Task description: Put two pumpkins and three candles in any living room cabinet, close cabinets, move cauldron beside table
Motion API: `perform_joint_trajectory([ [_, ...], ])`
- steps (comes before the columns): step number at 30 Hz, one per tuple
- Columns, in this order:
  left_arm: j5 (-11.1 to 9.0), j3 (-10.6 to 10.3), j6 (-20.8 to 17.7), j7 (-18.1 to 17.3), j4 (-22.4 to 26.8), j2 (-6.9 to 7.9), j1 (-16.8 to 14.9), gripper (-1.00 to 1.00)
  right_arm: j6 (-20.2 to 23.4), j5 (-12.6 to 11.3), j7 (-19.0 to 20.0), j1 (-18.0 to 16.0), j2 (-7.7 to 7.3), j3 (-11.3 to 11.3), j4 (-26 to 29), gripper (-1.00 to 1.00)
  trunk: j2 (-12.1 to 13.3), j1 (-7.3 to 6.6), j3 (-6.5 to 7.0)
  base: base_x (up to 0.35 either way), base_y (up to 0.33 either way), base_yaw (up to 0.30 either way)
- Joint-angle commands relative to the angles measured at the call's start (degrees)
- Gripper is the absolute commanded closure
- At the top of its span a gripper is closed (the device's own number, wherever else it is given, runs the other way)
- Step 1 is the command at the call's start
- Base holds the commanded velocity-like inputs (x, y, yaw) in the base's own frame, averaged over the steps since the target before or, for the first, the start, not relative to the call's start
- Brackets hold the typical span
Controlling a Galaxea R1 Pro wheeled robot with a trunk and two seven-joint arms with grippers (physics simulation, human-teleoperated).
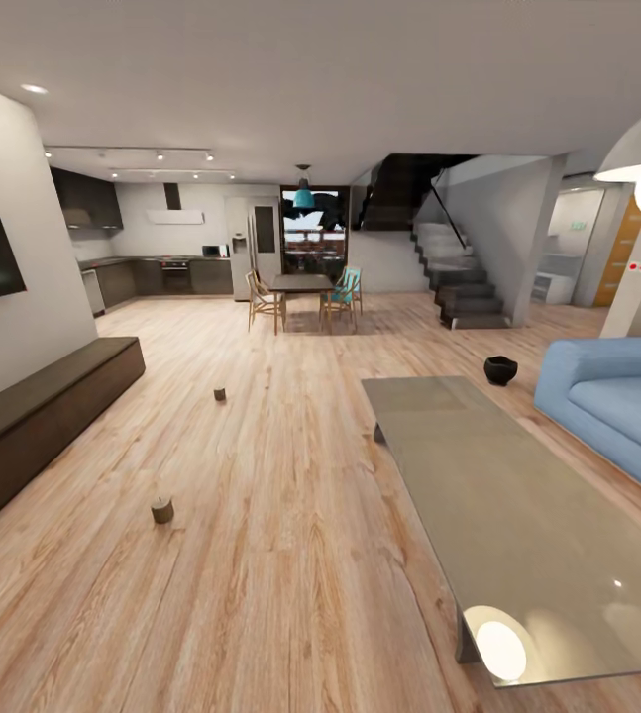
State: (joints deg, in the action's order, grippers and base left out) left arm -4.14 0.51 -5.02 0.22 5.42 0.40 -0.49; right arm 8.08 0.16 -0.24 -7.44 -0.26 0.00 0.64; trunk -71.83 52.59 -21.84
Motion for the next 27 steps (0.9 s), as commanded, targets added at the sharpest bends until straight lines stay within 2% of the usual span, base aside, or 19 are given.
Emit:
perform_joint_trajectory([
  [1,-0.71,0.02,-0.46,0.03,0.70,0.01,0.00,-1.00,0.51,0.01,-0.02,-0.38,0.00,0.00,0.06,-1.00,0.38,-0.23,0.12,0.000,0.000,0.000],
  [2,-2.86,0.02,-0.73,0.03,2.97,0.03,-0.03,-1.00,1.54,0.01,-0.02,-2.19,0.00,0.00,0.06,-1.00,0.78,-0.45,0.30,0.000,0.000,0.000],
  [8,-5.96,0.02,-0.91,-0.05,5.48,0.18,-0.55,-1.00,4.01,0.01,-0.02,-4.33,0.00,0.00,0.06,-1.00,3.19,-1.77,1.38,0.000,0.000,0.000],
  [17,-6.53,0.02,-0.95,-0.13,6.03,0.17,-1.57,-1.00,5.29,0.01,-0.02,-6.76,0.00,0.07,0.06,-1.00,6.80,-3.74,2.99,0.000,0.000,0.000],
  [27,-6.72,0.05,-0.88,-0.27,6.09,-0.02,-1.70,-1.00,5.43,0.08,0.02,-7.59,0.03,0.19,0.03,-1.00,10.81,-5.94,4.79,0.000,0.000,0.000],
])
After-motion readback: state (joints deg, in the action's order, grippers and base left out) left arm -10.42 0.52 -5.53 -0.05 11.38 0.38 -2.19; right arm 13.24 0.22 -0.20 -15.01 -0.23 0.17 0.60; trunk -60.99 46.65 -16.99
